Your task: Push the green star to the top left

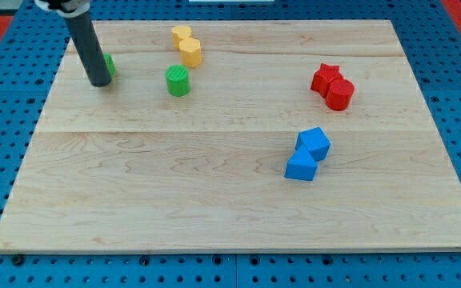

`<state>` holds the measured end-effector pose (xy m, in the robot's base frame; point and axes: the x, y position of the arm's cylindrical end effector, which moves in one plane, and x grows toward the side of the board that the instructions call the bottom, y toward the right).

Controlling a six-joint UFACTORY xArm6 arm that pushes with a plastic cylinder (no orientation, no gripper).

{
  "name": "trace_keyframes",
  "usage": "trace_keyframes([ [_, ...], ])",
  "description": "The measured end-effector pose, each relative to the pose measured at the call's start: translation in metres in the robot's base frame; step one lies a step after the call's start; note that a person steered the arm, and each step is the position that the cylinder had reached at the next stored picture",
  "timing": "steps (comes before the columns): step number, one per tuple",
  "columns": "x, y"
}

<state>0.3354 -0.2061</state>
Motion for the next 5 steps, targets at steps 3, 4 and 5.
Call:
trace_keyframes([
  [3,-0.045,0.000],
  [4,-0.046,-0.001],
  [5,-0.050,-0.004],
])
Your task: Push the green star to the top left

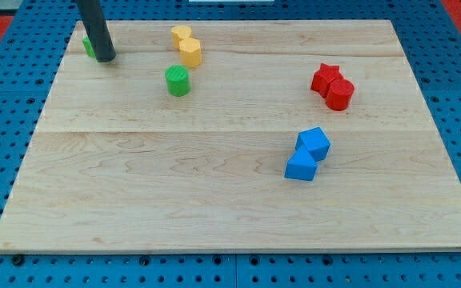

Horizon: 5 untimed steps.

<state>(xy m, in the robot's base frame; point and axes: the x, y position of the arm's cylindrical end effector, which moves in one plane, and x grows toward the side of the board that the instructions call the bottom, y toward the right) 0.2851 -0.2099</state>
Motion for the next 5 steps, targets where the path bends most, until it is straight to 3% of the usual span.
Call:
trace_keyframes([
  [5,-0.001,-0.035],
])
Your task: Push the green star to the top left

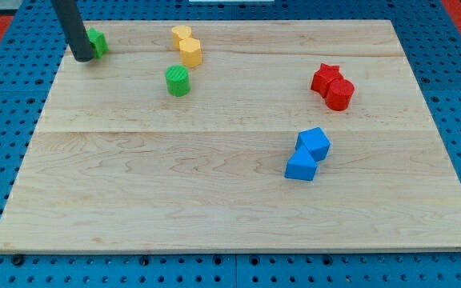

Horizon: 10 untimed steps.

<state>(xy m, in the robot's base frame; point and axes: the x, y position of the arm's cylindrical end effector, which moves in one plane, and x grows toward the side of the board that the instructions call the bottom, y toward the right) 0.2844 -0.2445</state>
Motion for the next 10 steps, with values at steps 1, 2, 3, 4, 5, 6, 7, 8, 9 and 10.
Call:
trace_keyframes([
  [1,-0.005,0.000],
  [2,-0.006,0.000],
  [3,-0.012,0.006],
  [4,-0.013,0.009],
  [5,-0.010,0.009],
  [6,0.023,0.019],
  [7,0.024,0.020],
  [8,0.024,0.020],
  [9,0.047,0.038],
  [10,0.085,0.106],
])
